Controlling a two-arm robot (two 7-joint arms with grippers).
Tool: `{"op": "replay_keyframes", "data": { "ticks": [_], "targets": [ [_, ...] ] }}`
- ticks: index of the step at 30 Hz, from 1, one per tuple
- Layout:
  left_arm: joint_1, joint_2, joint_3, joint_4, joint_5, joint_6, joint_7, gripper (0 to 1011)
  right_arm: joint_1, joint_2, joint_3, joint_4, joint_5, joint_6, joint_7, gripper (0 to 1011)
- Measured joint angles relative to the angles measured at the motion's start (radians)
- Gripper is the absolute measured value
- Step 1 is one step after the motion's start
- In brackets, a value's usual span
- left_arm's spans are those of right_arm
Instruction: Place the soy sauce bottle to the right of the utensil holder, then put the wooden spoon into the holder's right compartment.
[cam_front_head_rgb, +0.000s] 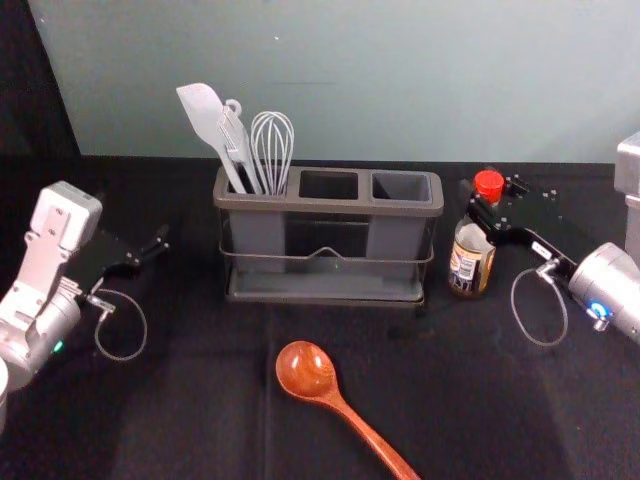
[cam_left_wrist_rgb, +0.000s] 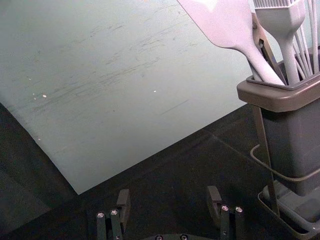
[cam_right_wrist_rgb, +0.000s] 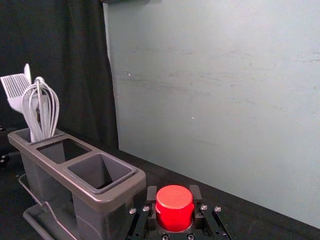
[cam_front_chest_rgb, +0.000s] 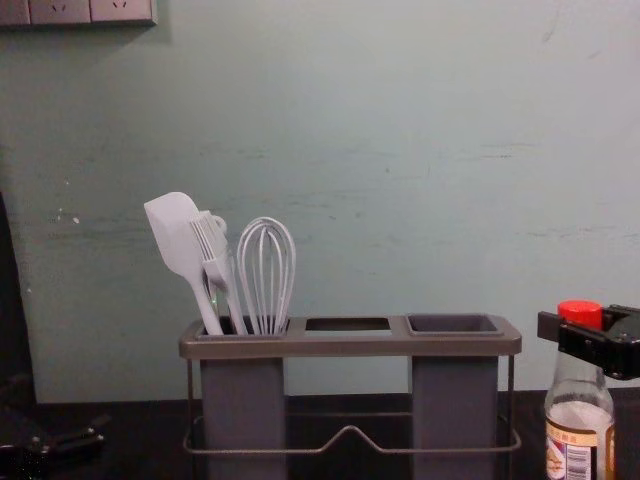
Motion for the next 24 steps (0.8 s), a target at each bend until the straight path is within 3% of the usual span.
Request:
{"op": "replay_keyframes", "data": {
  "ticks": [16, 24],
  "targets": [
    [0.0, 0.0, 0.0, 0.0, 0.0, 0.0, 0.0, 1005, 0.001, 0.0, 0.001, 0.001, 0.0, 0.003, -0.001, 392],
    [0.0, 0.0, 0.0, 0.0, 0.0, 0.0, 0.0, 1005, 0.0, 0.0, 0.001, -0.001, 0.001, 0.002, -0.001, 605]
  ]
}}
